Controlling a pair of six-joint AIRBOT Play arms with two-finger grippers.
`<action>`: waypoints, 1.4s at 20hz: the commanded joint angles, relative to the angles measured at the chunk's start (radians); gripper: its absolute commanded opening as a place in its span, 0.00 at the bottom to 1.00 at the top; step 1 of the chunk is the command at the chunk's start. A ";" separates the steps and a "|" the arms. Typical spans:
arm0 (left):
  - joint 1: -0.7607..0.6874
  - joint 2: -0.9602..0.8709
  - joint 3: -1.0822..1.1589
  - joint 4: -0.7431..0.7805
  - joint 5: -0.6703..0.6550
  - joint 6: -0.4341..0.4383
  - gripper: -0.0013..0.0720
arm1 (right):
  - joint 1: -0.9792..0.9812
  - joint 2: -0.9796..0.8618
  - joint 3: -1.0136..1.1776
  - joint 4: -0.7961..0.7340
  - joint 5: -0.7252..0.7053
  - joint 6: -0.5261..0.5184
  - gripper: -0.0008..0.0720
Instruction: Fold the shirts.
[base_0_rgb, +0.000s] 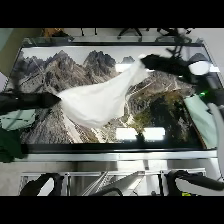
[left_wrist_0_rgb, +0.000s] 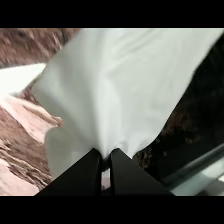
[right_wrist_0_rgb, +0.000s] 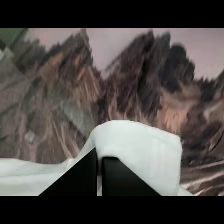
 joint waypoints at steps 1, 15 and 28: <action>0.148 0.155 0.236 -0.004 -0.081 -0.011 0.03 | -0.037 0.291 0.019 -0.079 0.003 0.000 0.04; 0.184 -0.005 0.451 -0.027 -0.081 -0.049 0.03 | -0.036 0.090 0.201 -0.186 0.106 0.005 0.04; -0.010 -0.724 0.256 -0.026 0.157 0.097 0.96 | -0.051 -0.540 0.219 -0.068 0.201 0.070 0.58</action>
